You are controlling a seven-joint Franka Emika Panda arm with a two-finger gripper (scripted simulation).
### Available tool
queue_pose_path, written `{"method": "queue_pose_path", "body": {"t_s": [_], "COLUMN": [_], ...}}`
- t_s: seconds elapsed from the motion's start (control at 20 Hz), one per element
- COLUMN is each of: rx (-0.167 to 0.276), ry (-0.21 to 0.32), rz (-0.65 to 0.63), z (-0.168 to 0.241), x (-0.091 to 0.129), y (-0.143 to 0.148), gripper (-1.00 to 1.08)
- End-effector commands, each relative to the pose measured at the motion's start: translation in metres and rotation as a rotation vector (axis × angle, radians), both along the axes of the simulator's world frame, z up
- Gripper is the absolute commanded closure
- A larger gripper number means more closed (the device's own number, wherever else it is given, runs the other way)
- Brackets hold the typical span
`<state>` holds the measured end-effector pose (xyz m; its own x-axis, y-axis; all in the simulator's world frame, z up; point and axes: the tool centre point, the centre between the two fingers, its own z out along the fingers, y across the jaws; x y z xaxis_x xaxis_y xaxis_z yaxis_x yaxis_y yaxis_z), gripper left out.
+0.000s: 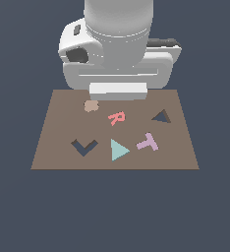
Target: Insert a designated object into the corresponding slot on a board.
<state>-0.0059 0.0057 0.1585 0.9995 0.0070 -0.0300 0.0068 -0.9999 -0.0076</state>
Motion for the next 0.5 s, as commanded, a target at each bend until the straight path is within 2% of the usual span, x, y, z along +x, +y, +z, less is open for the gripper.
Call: {"method": "queue_pose_path", "body": {"t_s": [0.0,0.45], "rx": [0.0,0.0], "ry": [0.0,-0.003], "rz": [0.0,0.054], "z": [0.0,-0.012], "x": [0.0,0.01], "y": [0.0,-0.003], "gripper": [-0.92,-0.92]}}
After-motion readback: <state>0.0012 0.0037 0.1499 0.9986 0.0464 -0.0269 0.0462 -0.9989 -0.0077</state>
